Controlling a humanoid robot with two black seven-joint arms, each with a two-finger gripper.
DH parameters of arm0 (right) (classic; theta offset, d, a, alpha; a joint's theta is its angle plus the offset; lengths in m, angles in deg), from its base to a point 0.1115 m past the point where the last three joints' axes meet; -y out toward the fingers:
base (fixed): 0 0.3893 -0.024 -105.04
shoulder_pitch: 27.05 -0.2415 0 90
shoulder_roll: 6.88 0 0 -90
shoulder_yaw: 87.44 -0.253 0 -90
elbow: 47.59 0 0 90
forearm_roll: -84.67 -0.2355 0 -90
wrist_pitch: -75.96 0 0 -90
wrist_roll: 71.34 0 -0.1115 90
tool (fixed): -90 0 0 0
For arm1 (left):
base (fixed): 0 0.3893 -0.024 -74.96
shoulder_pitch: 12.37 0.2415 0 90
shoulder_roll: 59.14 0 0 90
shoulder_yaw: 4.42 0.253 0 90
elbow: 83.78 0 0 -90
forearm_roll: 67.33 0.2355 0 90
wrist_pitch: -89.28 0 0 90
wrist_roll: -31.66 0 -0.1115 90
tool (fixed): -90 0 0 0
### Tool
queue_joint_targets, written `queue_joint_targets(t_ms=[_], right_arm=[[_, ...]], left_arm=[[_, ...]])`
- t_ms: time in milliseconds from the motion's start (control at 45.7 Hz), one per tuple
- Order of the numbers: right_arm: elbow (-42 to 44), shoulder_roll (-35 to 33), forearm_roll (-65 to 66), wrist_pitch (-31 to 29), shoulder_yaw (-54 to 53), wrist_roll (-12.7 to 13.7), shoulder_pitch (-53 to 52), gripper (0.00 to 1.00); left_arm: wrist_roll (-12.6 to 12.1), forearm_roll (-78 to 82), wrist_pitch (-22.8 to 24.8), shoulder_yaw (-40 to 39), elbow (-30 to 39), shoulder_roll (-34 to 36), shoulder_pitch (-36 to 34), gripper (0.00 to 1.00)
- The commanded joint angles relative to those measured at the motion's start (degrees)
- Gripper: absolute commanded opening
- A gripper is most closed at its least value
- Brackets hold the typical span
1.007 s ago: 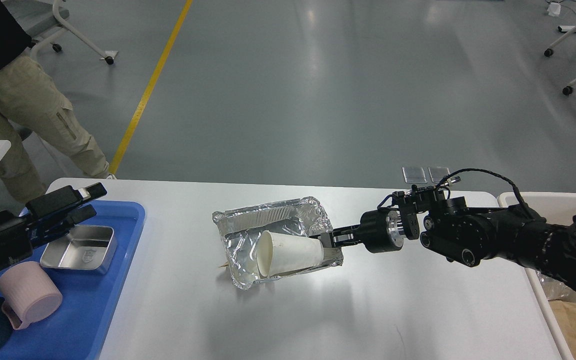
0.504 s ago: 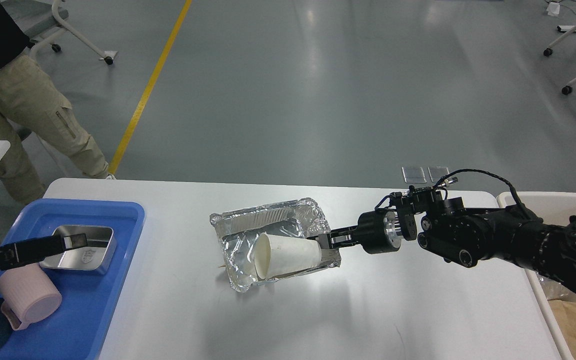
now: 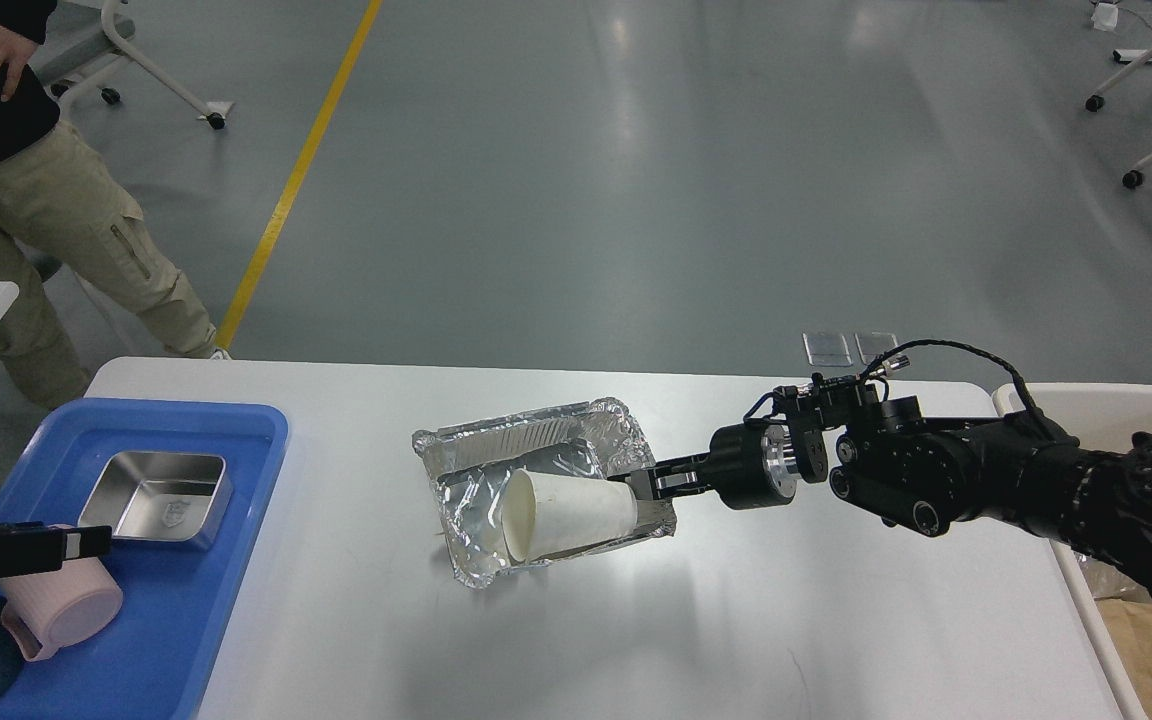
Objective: Tidy desktop
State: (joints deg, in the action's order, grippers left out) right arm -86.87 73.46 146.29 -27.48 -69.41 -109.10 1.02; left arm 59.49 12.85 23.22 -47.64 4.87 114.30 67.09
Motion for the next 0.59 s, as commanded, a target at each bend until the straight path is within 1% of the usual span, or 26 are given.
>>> queue_joint_targets(t_ms=[0, 438, 569], right_arm=[[-0.01, 0.08, 0.09, 0.08, -0.18, -0.03, -0.03, 0.0], [-0.54, 0.08, 0.0, 0.35, -0.36, -0.03, -0.21, 0.0], [-0.54, 0.08, 0.0, 0.35, -0.45, -0.03, -0.21, 0.0]], left_arm=[[0.03, -0.02, -0.03, 0.24, 1.35, 2.09, -0.01, 0.97], [0.12, 1.04, 0.06, 0.15, 0.65, 1.56, 0.08, 0.97], [0.21, 2.35, 0.14, 0.06, -1.72, -0.02, -0.01, 0.97]])
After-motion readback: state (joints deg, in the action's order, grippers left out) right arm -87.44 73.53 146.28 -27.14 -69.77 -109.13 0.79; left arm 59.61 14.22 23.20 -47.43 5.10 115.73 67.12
